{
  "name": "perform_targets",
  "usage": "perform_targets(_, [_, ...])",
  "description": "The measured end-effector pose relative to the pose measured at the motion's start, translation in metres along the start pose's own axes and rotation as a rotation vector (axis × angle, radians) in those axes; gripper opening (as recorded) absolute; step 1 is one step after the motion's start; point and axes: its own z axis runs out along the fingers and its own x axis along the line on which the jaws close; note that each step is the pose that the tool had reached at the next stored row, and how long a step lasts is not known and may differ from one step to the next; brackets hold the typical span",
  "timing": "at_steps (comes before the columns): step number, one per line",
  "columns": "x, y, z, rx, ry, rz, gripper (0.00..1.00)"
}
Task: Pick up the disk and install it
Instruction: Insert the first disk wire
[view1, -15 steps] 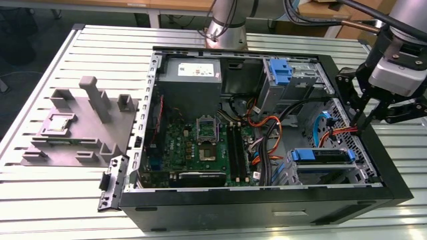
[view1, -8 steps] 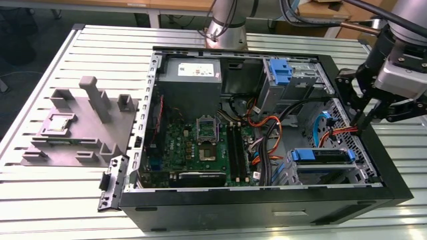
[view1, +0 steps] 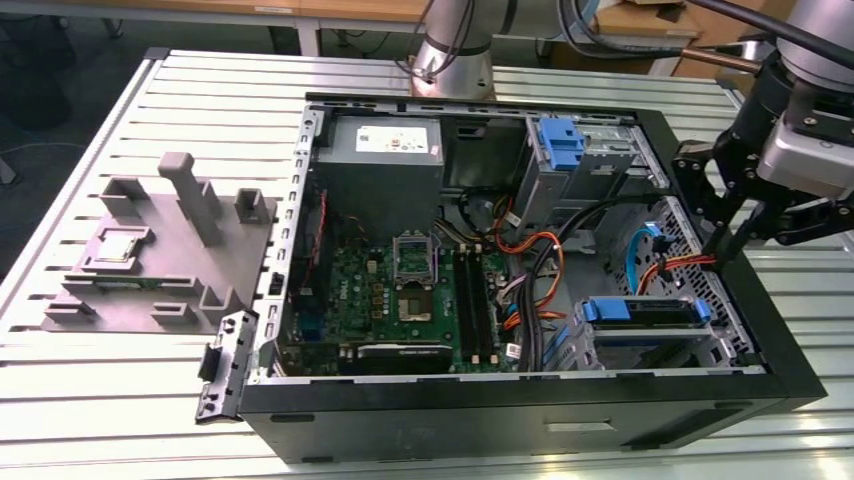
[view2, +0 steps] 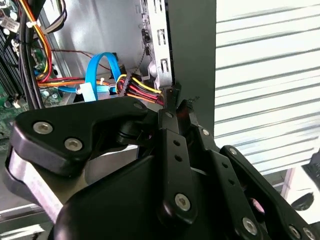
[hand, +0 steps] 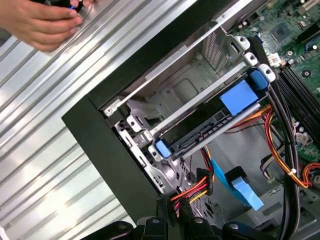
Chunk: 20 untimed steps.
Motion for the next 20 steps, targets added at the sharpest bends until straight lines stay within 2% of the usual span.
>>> perform_targets(5, [-0.0002,0.0001,0.0009,0.0129,-0.0053,-0.078,0.24])
perform_targets(11, [0.0001,0.0,0.0008,0.0098,-0.0036,-0.081,0.24])
perform_targets(20, [0.0007,-0.0005,-0.0002,0.0066,-0.0057,-0.095,0.24])
